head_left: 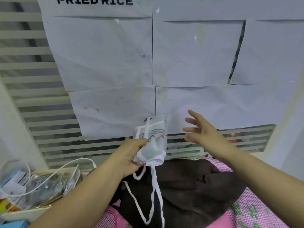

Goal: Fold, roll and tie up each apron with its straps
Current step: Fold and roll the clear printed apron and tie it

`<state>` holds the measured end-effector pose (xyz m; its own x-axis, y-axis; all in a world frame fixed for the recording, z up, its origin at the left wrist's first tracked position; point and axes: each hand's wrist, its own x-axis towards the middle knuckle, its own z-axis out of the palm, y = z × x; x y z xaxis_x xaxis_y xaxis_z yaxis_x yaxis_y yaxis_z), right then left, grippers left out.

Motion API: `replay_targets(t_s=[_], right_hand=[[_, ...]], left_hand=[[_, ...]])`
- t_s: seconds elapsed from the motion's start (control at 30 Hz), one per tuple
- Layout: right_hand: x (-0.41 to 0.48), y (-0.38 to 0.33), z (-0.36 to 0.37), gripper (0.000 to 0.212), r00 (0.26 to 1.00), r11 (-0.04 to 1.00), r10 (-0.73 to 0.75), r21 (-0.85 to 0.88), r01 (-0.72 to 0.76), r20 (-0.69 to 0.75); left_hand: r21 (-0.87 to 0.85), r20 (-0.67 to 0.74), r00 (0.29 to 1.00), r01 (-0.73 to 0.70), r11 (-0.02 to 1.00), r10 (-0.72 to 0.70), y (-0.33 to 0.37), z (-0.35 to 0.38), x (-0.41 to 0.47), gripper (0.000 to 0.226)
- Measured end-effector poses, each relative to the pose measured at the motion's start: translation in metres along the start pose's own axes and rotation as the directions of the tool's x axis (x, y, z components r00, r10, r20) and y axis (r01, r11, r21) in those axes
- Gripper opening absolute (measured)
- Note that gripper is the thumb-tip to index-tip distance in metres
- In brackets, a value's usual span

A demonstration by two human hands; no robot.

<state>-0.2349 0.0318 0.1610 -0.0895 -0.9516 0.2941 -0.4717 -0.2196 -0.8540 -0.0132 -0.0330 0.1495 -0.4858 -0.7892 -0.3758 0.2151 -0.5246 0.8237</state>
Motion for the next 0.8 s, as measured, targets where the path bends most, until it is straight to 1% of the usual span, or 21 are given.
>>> replay_targets(t_s=[0.03,0.07,0.1,0.13,0.17,0.2,0.23,0.33,0.4,0.47,0.5,0.53,0.57,0.6,0.63,0.67,0.7,0.73,0.8], right_hand=[[-0.007,0.000,0.007,0.084,0.991,0.966,-0.120,-0.222,0.131,0.062],[-0.011,0.001,0.015,0.090,0.956,0.863,-0.255,-0.412,0.294,0.147],[-0.010,-0.001,0.020,0.094,0.900,0.737,-0.365,-0.517,0.435,0.237],[-0.007,-0.001,0.024,0.094,0.839,0.623,-0.447,-0.565,0.541,0.311],[-0.003,-0.002,0.028,0.091,0.782,0.544,-0.514,-0.571,0.615,0.353],[0.001,-0.004,0.030,0.084,0.745,0.498,-0.550,-0.568,0.655,0.377],[0.003,-0.006,0.030,0.076,0.735,0.498,-0.555,-0.552,0.669,0.390],[-0.002,-0.010,0.028,0.061,0.784,0.616,-0.498,-0.485,0.620,0.370],[-0.006,-0.012,0.024,0.044,0.844,0.709,-0.426,-0.459,0.536,0.327],[-0.005,-0.015,0.020,0.024,0.910,0.819,-0.327,-0.403,0.408,0.256],[-0.003,-0.016,0.017,0.018,0.938,0.875,-0.287,-0.347,0.339,0.193],[-0.002,-0.017,0.014,0.012,0.963,0.930,-0.232,-0.259,0.261,0.137],[-0.001,-0.019,0.010,0.012,0.978,0.970,-0.177,-0.148,0.192,0.107],[-0.002,-0.020,0.009,0.020,0.986,0.990,-0.129,-0.045,0.134,0.110],[-0.002,-0.021,0.008,0.026,0.988,0.996,-0.087,0.029,0.084,0.127],[-0.004,-0.022,0.009,0.029,0.988,0.996,-0.056,0.075,0.046,0.143],[-0.004,-0.023,0.012,0.032,0.988,0.993,-0.037,0.118,0.019,0.149],[-0.004,-0.025,0.014,0.034,0.988,0.986,-0.025,0.168,-0.001,0.151],[-0.003,-0.028,0.018,0.039,0.992,0.959,0.001,0.280,-0.038,0.130]], left_hand=[[-0.017,-0.016,1.000,0.007,1.000,-0.008,0.000,0.001,0.001,0.037],[-0.018,-0.023,0.999,0.027,0.999,-0.028,-0.001,0.004,0.001,0.034],[-0.008,-0.011,0.999,0.044,0.999,-0.044,-0.002,0.009,0.001,0.031],[0.010,0.014,0.998,0.064,0.998,-0.064,-0.005,0.014,0.001,0.027],[0.033,0.038,0.996,0.083,0.996,-0.084,-0.006,0.018,0.000,0.022],[0.059,0.045,0.994,0.096,0.994,-0.099,-0.005,0.022,-0.002,0.018],[0.073,0.044,0.994,0.100,0.992,-0.104,-0.005,0.024,-0.002,0.018],[0.058,0.076,0.990,0.114,0.992,-0.119,-0.001,0.020,-0.007,0.033],[0.067,0.112,0.984,0.128,0.989,-0.135,0.000,0.018,-0.012,0.041],[0.099,0.171,0.975,0.125,0.987,-0.140,0.002,0.016,-0.016,0.048],[0.158,0.178,0.977,0.089,0.983,-0.117,0.005,0.016,-0.017,0.047],[0.229,0.164,0.985,0.020,0.973,-0.059,0.008,0.015,-0.020,0.049],[0.306,0.125,0.992,-0.071,0.949,0.034,0.011,0.015,-0.021,0.050],[0.377,0.081,0.983,-0.180,0.908,0.162,0.013,0.014,-0.022,0.047],[0.449,0.063,0.953,-0.293,0.844,0.297,0.015,0.015,-0.026,0.044],[0.522,0.099,0.909,-0.394,0.757,0.405,0.016,0.017,-0.030,0.046],[0.586,0.174,0.867,-0.472,0.658,0.467,0.017,0.022,-0.036,0.054],[0.620,0.241,0.837,-0.523,0.585,0.492,0.017,0.027,-0.040,0.064],[0.636,0.301,0.789,-0.584,0.504,0.535,0.014,0.035,-0.040,0.080]])
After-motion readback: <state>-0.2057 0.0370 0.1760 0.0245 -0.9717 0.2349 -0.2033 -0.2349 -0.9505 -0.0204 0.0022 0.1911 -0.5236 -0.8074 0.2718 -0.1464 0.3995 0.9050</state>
